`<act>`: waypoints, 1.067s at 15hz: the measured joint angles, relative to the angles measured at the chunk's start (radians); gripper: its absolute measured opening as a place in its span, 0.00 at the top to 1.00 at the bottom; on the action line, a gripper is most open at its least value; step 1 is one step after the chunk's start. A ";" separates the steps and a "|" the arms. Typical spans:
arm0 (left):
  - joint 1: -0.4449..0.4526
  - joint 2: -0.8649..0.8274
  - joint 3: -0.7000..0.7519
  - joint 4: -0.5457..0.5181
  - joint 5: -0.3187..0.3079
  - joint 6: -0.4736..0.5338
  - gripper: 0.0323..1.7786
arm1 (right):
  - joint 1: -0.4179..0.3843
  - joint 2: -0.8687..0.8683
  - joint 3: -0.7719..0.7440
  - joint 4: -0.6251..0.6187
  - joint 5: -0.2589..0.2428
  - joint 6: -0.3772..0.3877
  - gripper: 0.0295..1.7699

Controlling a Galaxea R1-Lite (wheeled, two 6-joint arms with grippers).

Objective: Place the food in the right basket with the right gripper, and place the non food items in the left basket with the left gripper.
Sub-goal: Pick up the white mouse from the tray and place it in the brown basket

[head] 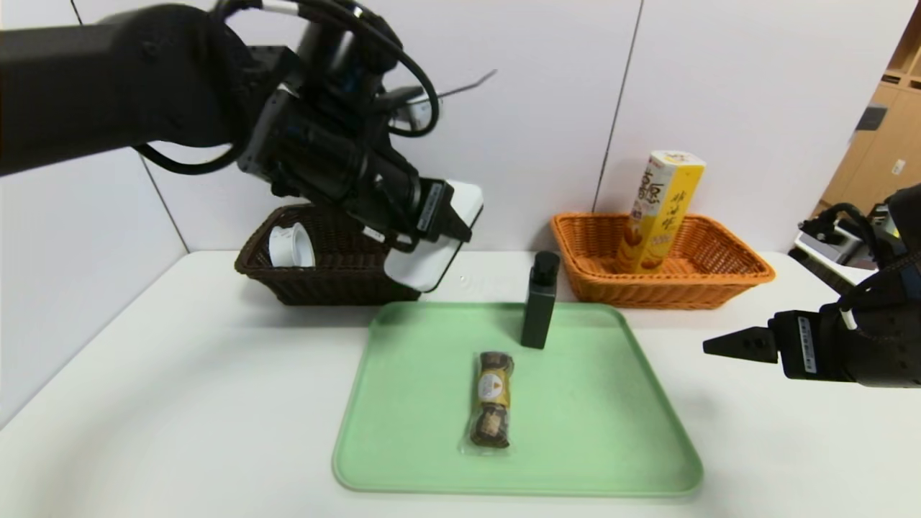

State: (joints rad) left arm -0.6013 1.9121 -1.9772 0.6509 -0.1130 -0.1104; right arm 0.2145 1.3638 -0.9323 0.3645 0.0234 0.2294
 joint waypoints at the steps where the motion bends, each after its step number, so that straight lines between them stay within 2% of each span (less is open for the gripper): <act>1: 0.015 -0.023 0.000 -0.023 0.009 -0.037 0.45 | 0.000 0.000 0.001 -0.001 0.002 0.000 0.04; 5: 0.127 -0.036 0.005 -0.092 0.105 -0.057 0.45 | -0.004 -0.011 -0.005 -0.002 0.056 0.000 0.04; 11: 0.297 0.116 0.003 -0.223 0.142 -0.015 0.45 | -0.020 -0.021 -0.003 -0.002 0.067 0.000 0.04; 16: 0.354 0.266 0.002 -0.377 0.176 0.035 0.45 | -0.032 -0.021 0.000 -0.003 0.103 0.000 0.03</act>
State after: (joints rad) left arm -0.2468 2.1783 -1.9753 0.2740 0.0630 -0.0753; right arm 0.1821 1.3426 -0.9328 0.3617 0.1260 0.2289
